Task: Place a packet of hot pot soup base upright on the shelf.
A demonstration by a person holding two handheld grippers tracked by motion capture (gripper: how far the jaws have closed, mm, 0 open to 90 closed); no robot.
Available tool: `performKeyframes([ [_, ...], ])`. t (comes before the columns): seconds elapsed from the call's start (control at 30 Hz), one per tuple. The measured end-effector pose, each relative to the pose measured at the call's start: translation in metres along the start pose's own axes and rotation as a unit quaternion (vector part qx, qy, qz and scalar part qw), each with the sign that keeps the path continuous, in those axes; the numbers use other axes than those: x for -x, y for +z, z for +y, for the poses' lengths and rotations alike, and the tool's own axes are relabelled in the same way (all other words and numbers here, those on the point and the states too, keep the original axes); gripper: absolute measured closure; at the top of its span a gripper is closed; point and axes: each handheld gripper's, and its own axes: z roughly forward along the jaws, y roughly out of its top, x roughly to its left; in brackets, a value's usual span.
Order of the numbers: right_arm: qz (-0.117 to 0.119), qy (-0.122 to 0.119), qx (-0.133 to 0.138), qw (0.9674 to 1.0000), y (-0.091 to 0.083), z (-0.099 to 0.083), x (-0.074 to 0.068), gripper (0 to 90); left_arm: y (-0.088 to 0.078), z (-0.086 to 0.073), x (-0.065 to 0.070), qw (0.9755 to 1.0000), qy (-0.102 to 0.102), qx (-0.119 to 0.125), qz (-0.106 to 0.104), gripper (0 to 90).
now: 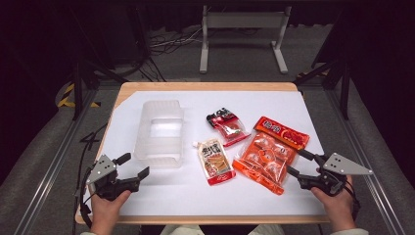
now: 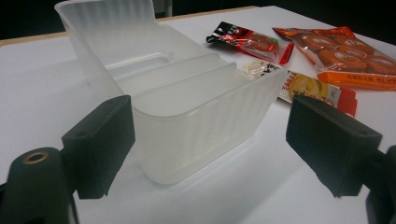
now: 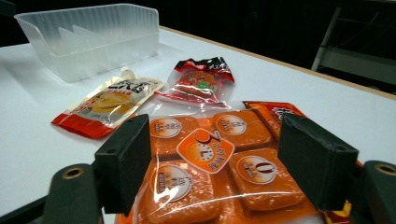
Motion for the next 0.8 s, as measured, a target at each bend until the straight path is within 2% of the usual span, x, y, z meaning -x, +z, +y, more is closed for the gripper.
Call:
performKeyframes([
  [0.1,-0.004,0.009,0.003,0.9999,-0.004,0.006,0.006,27.0,0.002,0.001,0.0,1.0,0.0,0.0,-0.002,16.5],
  [0.2,-0.009,0.003,-0.003,0.9999,-0.005,0.011,0.007,27.0,0.004,0.002,0.0,1.0,0.003,0.003,-0.001,16.5],
  [0.33,0.001,0.016,-0.002,0.9999,-0.004,0.014,0.014,27.0,0.005,0.003,0.0,1.0,0.007,0.0,-0.002,16.5],
  [0.53,-0.002,0.025,-0.005,0.9997,-0.002,0.02,0.025,26.6,0.008,0.002,-0.002,0.9999,-0.004,-0.014,0.003,16.3],
  [0.67,-0.005,0.034,-0.01,0.9994,-0.001,0.027,0.03,25.6,0.007,0.002,-0.003,0.9999,-0.006,-0.011,0.004,15.8],
  [0.8,-0.014,0.033,-0.017,0.9992,0.003,0.034,0.038,25.2,0.006,0.001,-0.004,0.9998,-0.008,-0.013,0.008,15.1],
])
